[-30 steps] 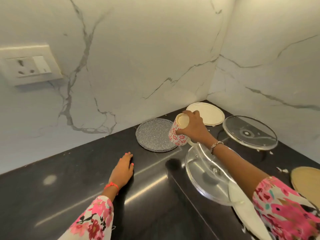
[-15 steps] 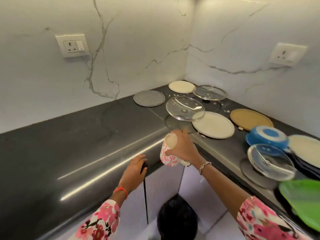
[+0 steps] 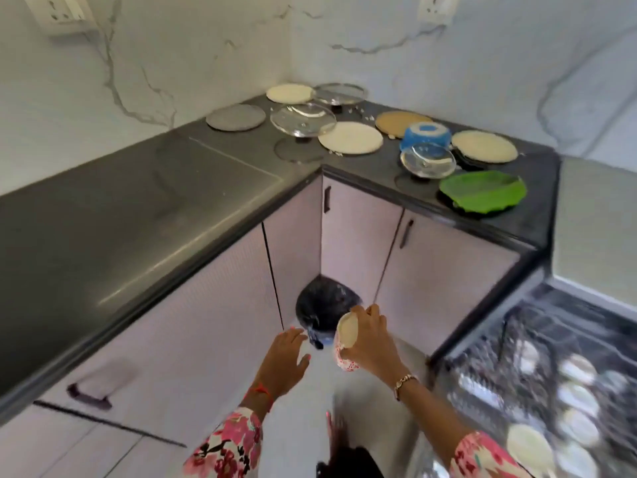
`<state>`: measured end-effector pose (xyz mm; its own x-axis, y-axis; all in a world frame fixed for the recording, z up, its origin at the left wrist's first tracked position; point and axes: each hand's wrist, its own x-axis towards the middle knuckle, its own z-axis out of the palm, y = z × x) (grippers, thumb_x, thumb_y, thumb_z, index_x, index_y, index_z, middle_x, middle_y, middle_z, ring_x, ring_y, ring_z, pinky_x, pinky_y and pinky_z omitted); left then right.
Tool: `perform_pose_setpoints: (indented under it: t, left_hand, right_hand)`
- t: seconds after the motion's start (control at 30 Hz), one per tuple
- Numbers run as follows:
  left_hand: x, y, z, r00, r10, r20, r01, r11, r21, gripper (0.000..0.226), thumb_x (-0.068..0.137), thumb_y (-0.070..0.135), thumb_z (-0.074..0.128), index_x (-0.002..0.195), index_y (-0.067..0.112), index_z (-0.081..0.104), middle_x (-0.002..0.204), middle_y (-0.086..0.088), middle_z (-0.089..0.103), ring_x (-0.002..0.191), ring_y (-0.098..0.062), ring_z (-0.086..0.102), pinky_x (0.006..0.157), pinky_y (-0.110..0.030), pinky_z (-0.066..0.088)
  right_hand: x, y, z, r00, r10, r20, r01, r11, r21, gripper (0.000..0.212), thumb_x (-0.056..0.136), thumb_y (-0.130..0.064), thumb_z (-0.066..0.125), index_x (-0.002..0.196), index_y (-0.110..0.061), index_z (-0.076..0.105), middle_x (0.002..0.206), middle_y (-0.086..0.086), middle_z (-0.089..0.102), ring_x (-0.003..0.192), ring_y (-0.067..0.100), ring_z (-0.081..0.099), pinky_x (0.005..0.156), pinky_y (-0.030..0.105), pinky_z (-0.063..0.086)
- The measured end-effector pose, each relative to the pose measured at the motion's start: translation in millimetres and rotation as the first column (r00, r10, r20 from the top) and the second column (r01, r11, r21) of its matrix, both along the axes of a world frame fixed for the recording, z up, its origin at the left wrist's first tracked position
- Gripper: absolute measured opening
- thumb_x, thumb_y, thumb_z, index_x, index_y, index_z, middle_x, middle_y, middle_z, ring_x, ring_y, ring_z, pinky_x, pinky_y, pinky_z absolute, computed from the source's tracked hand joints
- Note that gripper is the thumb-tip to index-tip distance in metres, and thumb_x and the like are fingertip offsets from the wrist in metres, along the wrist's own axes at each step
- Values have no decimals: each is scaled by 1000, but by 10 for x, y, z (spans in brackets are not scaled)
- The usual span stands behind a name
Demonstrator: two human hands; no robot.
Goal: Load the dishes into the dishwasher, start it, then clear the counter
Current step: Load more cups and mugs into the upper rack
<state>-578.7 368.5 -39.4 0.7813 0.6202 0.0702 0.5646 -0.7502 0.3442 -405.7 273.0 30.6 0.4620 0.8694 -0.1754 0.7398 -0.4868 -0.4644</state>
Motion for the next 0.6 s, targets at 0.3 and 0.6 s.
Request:
perform_pose_setpoints:
  t: [0.3,0.6]
  left_hand:
    - [-461,-1559,-187,979,-179,-93,163,974,-159,39,75,39,42,91,16,68,94,2,72,91,-17,70,67,-40,55]
    - [167,-2492,-150,933,-350,-81,304,891,-338,46,78,43,37,96,15,68,99,1,71,92,-11,68,77,-24,53]
  right_hand:
    - [-489,-2077,-241,961,-260,-91,248,960,-129,84,64,-30,80,134,-18,35,130,6,31,122,29,37,92,40,47]
    - [-183,-3363,-261,872,-480,-97,475,877,-72,82,62,-28,78,132,-15,37,126,7,34,118,30,41,84,41,49]
